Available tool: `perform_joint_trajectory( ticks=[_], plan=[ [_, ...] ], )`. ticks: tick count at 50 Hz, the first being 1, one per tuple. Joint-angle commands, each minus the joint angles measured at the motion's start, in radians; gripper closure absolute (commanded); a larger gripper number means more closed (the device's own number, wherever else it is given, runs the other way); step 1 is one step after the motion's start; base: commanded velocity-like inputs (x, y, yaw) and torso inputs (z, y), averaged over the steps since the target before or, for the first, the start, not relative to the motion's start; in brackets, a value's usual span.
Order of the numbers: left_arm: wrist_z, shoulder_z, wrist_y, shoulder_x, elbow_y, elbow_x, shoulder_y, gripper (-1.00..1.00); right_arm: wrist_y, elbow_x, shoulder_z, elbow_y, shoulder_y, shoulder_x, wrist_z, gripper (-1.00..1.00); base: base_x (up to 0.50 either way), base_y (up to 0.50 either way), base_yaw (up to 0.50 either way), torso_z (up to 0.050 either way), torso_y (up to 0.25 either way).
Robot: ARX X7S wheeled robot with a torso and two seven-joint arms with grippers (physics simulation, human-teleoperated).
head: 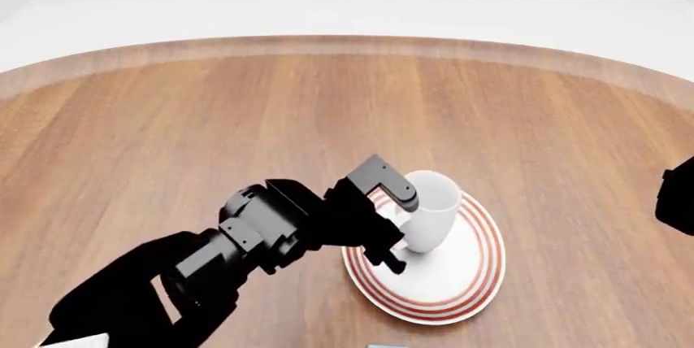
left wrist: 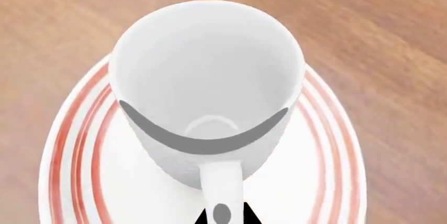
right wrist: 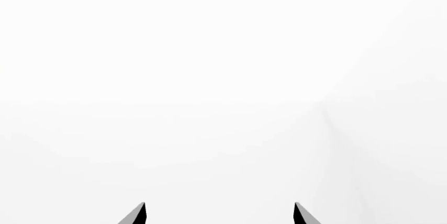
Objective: Pick up the white mug and put it on the plate, and put the chocolate pudding to the right of the plate.
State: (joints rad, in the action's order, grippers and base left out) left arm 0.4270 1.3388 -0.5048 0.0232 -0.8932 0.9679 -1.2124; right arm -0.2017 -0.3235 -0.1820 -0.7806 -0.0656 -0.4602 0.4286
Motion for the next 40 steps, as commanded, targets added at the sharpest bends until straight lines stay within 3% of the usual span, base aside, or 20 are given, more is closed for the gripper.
perform_joint_trajectory(
  ticks=[1,19,20,40],
  plan=[
    [-0.012,0.112,0.052,-0.023,-0.033,0.106,-0.028,1.0,-0.006,0.018,-0.023,0.004,0.001,0.017,-0.023,-1.0,0.0,0.0,0.0,0.0,0.0],
    [-0.033,0.192,0.104,-0.023,-0.045,0.15,-0.016,1.0,-0.007,0.019,-0.019,0.003,0.002,0.015,-0.019,-1.0,0.0,0.0,0.0,0.0,0.0],
    [-0.036,0.196,0.109,-0.023,-0.045,0.144,-0.013,-1.0,-0.006,0.019,-0.019,0.002,0.001,0.015,-0.019,-1.0,0.0,0.0,0.0,0.0,0.0],
    [-0.059,0.204,0.097,-0.012,-0.021,0.13,-0.01,-1.0,-0.001,0.021,-0.016,-0.001,-0.003,0.012,-0.011,-1.0,0.0,0.0,0.0,0.0,0.0]
  ],
)
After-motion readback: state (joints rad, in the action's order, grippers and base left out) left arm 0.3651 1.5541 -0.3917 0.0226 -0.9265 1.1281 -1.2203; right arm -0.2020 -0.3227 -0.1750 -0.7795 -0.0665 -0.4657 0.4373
